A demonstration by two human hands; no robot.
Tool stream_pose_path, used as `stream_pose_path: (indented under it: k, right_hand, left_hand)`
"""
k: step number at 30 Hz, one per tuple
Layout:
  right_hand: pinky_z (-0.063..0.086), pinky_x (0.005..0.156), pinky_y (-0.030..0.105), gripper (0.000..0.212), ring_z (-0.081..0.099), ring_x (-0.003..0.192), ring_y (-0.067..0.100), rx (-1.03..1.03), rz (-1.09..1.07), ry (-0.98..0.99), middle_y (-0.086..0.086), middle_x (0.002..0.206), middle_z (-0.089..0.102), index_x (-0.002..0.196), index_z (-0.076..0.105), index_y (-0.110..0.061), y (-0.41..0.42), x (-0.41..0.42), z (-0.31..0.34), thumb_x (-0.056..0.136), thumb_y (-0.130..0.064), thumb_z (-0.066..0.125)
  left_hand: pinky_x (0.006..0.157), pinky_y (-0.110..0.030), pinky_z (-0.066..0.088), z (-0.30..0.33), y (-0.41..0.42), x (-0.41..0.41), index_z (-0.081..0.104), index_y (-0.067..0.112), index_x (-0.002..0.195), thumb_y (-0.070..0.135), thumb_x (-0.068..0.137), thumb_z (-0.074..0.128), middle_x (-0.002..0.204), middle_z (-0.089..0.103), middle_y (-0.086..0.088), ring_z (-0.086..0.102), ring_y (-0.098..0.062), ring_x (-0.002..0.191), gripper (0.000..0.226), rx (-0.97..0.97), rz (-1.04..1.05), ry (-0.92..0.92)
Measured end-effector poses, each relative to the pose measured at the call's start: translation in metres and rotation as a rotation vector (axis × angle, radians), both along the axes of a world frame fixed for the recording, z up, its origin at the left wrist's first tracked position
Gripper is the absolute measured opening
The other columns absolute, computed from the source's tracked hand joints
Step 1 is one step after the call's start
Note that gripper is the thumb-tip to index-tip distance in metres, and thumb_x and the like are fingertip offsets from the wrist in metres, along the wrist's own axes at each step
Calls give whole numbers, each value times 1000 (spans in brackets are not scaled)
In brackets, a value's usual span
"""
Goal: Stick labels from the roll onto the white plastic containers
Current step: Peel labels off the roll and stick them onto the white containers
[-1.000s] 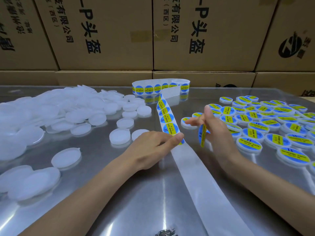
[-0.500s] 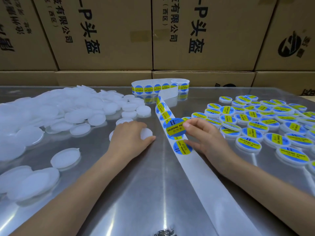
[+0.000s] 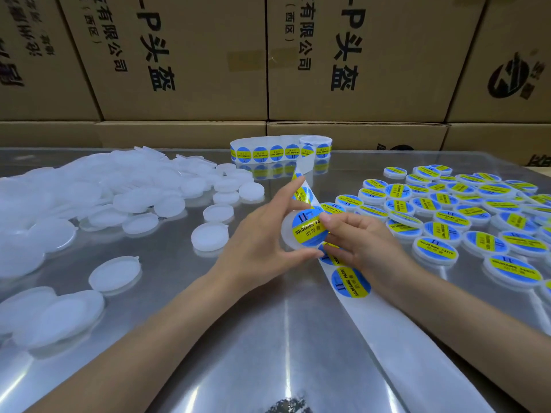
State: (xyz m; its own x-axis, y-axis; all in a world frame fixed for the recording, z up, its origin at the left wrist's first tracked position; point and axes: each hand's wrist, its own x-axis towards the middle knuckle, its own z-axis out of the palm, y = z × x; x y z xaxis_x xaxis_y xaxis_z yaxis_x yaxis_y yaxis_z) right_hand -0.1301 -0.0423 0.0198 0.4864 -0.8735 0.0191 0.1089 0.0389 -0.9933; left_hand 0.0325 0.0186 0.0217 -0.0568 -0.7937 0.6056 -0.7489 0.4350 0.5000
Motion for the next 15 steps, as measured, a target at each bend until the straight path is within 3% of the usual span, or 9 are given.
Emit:
stream_pose_path:
  k: [5,15]
  right_hand:
    - [54,85,28,13,69,80,12,33,13,-2,5,92,75,80,71,-16,1,0,1,84,-27,65]
    - [55,74,22,15,69,79,16,40,-12,31,10,92,74,84,70,-13,1,1,3,81,-27,69]
  left_hand:
    - [92,-30,48,2,2,-4,25,24,147,35,65,85,117,63,13,59,-2,106,102,0,-2,14]
    - [90,-31,49,4,3,-7,26,24,146,35,65,85,113,58,22,60,-4,107,101,-12,-5,-10]
